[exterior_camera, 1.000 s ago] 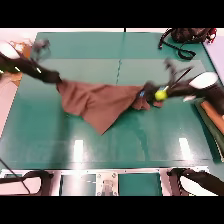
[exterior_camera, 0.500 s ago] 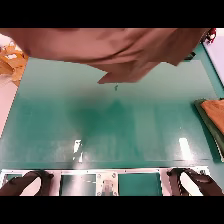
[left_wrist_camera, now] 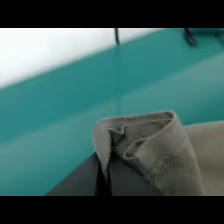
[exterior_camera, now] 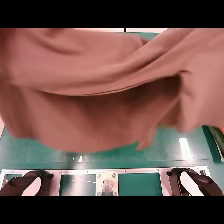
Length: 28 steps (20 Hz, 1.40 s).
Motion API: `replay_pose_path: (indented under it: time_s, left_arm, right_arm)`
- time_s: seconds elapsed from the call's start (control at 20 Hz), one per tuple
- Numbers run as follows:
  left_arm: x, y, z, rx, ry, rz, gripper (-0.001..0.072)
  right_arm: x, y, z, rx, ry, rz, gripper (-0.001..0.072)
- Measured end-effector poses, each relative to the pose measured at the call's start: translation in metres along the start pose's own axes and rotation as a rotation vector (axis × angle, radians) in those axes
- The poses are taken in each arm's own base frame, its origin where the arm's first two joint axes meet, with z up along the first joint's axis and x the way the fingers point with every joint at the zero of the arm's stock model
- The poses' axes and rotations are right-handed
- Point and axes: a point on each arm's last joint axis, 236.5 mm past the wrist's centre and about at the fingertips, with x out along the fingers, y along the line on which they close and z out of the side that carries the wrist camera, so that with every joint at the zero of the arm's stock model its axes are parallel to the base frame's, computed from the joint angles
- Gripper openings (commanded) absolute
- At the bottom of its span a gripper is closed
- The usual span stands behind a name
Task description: Fold the shirts.
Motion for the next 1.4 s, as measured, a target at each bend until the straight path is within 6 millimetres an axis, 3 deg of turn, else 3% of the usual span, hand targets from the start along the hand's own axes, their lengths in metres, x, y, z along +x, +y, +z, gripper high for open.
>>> replay_pose_path:
  time_s: [0.1,0.15,0.25,0.4,0.5,0.6,0.65,0.8,1.0,1.15,1.25,1.4]
  left_arm:
    - [0.065,0.002,-0.051,-0.102,0.14,-0.103,0.0025]
    - [0.109,0.002,-0.089,-0.171,0.218,-0.168,0.0025]
    - [0.173,0.005,-0.151,-0.286,0.322,-0.225,0.0025]
    - [0.249,0.011,-0.237,-0.458,0.442,-0.254,0.0028]
    - [0.285,0.012,-0.273,-0.565,0.461,-0.26,0.0504]
    - [0.306,0.016,-0.294,-0.641,0.462,-0.254,0.0548]
    - [0.312,0.024,-0.299,-0.665,0.454,-0.242,0.0548]
    - [0.301,0.049,-0.298,-0.692,0.465,-0.256,0.0548]
    - [0.244,0.082,-0.318,-0.75,0.623,-0.279,0.0548]
    - [0.199,0.093,-0.357,-0.845,0.789,-0.264,0.0547]
    - [0.177,0.082,-0.388,-0.922,0.899,-0.276,0.0547]
    - [0.159,0.056,-0.434,-1.025,1.008,-0.287,0.0547]
  right_arm:
    - [0.049,-0.054,-0.058,0.089,0.154,-0.043,0.0017]
    - [0.078,-0.087,-0.101,0.143,0.25,-0.07,0.0017]
    - [0.12,-0.133,-0.174,0.226,0.387,-0.112,0.0017]
    - [0.169,-0.187,-0.283,0.339,0.564,-0.173,0.0017]
    - [0.191,-0.211,-0.332,0.405,0.63,-0.202,0.0044]
    - [0.206,-0.23,-0.362,0.44,0.668,-0.226,0.0302]
    - [0.209,-0.239,-0.366,0.445,0.673,-0.236,0.0363]
    - [0.194,-0.274,-0.355,0.422,0.713,-0.274,0.0368]
    - [0.124,-0.319,-0.352,0.432,0.838,-0.36,0.0369]
    - [0.064,-0.342,-0.376,0.51,0.929,-0.434,0.0369]
    - [0.03,-0.344,-0.405,0.581,1.001,-0.461,0.0369]
    - [-0.005,-0.336,-0.447,0.673,1.082,-0.476,0.0369]
